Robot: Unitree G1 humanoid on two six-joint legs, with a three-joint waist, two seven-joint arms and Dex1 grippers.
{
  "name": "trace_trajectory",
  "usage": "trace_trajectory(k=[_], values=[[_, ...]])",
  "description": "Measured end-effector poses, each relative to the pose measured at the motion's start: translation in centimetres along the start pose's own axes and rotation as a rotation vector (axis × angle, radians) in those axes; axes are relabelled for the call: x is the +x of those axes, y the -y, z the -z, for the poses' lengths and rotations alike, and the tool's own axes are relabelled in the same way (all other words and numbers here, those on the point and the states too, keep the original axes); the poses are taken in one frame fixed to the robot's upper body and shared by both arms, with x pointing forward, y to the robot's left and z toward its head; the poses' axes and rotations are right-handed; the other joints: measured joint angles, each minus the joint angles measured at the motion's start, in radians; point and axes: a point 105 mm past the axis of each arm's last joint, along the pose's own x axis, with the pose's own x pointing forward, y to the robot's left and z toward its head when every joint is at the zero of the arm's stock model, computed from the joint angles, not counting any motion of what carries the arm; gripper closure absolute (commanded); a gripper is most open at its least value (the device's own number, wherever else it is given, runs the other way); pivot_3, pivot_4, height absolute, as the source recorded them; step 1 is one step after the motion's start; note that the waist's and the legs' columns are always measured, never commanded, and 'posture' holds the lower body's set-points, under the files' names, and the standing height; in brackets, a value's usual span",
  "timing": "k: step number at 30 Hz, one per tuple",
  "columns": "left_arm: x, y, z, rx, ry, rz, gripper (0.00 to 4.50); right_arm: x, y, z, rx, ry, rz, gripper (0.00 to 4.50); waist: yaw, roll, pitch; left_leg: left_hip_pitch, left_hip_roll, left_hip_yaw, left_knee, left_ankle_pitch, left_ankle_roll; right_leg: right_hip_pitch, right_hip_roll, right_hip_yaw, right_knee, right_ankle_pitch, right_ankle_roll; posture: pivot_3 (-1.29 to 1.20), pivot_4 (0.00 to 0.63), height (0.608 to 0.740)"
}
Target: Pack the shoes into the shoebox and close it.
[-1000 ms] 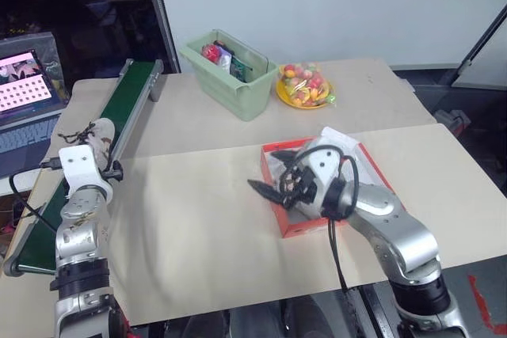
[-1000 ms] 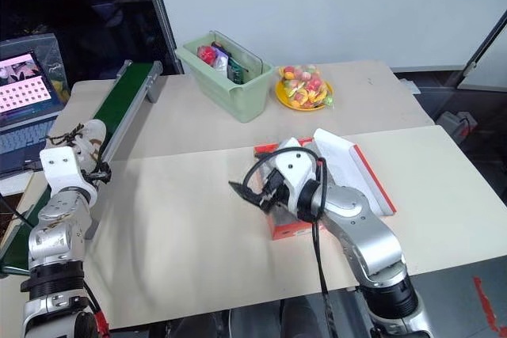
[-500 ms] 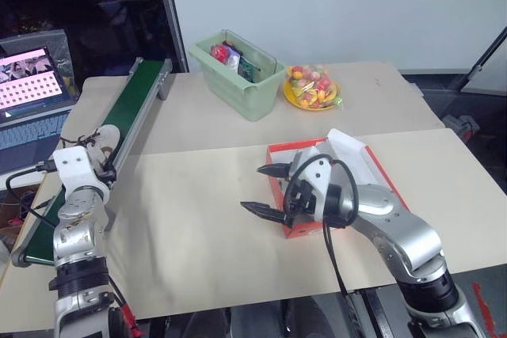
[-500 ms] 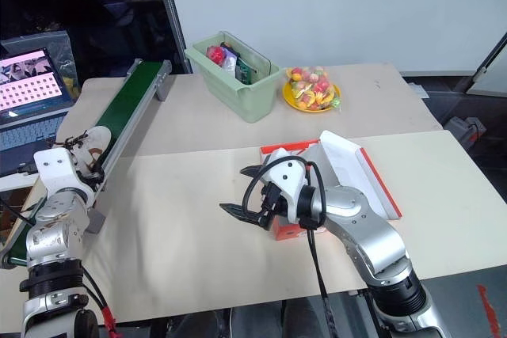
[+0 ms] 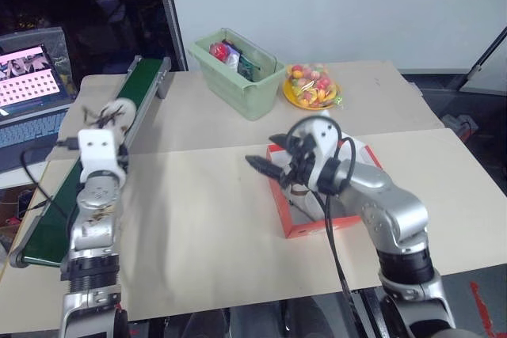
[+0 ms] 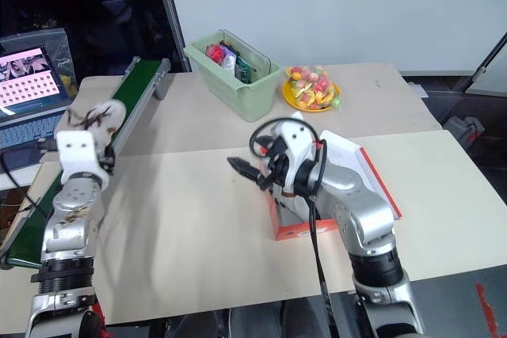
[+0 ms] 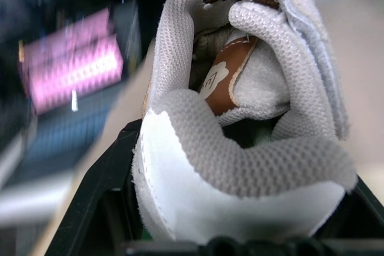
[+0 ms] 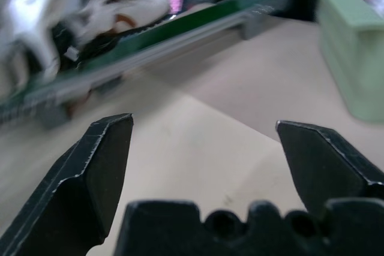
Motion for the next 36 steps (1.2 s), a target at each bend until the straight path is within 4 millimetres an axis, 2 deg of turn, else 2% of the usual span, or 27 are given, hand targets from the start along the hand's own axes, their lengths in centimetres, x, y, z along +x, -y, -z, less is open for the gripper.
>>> trace_trajectory(k=[2, 4, 6, 8, 13, 24, 30, 36], values=[[-0.5, 3.2, -2.5, -0.077, 0.088, 0.112, 1.75, 0.8, 1.3, -0.2, 0.263, 0.010, 0.046, 0.00, 0.002, 0.000, 0.000, -0.002, 0.001, -0.001, -0.001, 0.000, 0.000, -0.001, 0.000, 0.000, 0.001, 0.000, 0.000, 0.00, 0.150, 0.740], [-2.3, 8.3, -5.0, -0.241, 0.148, 0.354, 1.75, 1.3, 2.2, 0.4, 0.497, -0.016, 0.061, 0.00, 0.005, 0.001, 0.000, -0.009, -0.001, -0.002, 0.000, -0.001, 0.001, -0.006, -0.002, 0.000, 0.000, 0.000, 0.000, 0.00, 0.150, 0.740], [-4.7, 12.5, -6.4, -0.322, 0.160, 0.591, 1.75, 1.4, 2.3, 1.3, 0.613, -0.062, 0.055, 0.00, -0.002, 0.001, 0.000, -0.019, -0.001, 0.000, 0.001, -0.001, 0.001, -0.017, -0.002, 0.001, 0.002, 0.001, 0.000, 0.00, 0.150, 0.740], [-6.6, 14.7, -7.0, -0.349, 0.153, 0.740, 1.75, 1.3, 2.5, 1.6, 0.674, -0.084, 0.052, 0.00, -0.013, 0.001, -0.001, -0.021, -0.001, 0.002, 0.001, 0.000, 0.001, -0.024, -0.002, 0.003, 0.004, 0.001, 0.000, 0.00, 0.150, 0.740], [-6.9, 14.7, -7.3, -0.354, 0.139, 0.775, 1.75, 1.2, 2.6, 1.2, 0.742, -0.083, 0.047, 0.00, -0.045, 0.002, -0.001, -0.023, 0.000, 0.007, 0.002, 0.000, 0.001, -0.028, 0.000, 0.005, 0.009, 0.001, 0.000, 0.00, 0.150, 0.740], [-6.4, 14.4, -7.6, -0.373, 0.131, 0.775, 1.75, 1.6, 2.2, 0.0, 0.785, -0.037, 0.034, 0.00, -0.042, 0.003, -0.001, -0.022, 0.000, 0.007, 0.005, 0.000, 0.001, -0.027, 0.000, 0.005, 0.013, 0.001, 0.000, 0.00, 0.150, 0.740], [-6.5, 15.1, -6.1, -0.368, 0.057, 0.806, 1.75, 1.7, 1.9, -2.4, 0.808, 0.077, -0.014, 0.00, -0.042, 0.003, -0.001, -0.022, 0.000, 0.007, 0.005, 0.000, 0.001, -0.026, 0.000, 0.005, 0.013, 0.001, 0.000, 0.00, 0.150, 0.740], [-6.4, 15.2, -6.5, -0.372, 0.068, 0.810, 1.75, 2.1, 1.5, -2.8, 0.813, 0.089, -0.014, 0.00, -0.043, 0.003, -0.001, -0.022, 0.000, 0.008, 0.005, 0.000, 0.001, -0.027, 0.000, 0.005, 0.013, 0.001, 0.000, 0.00, 0.150, 0.740]])
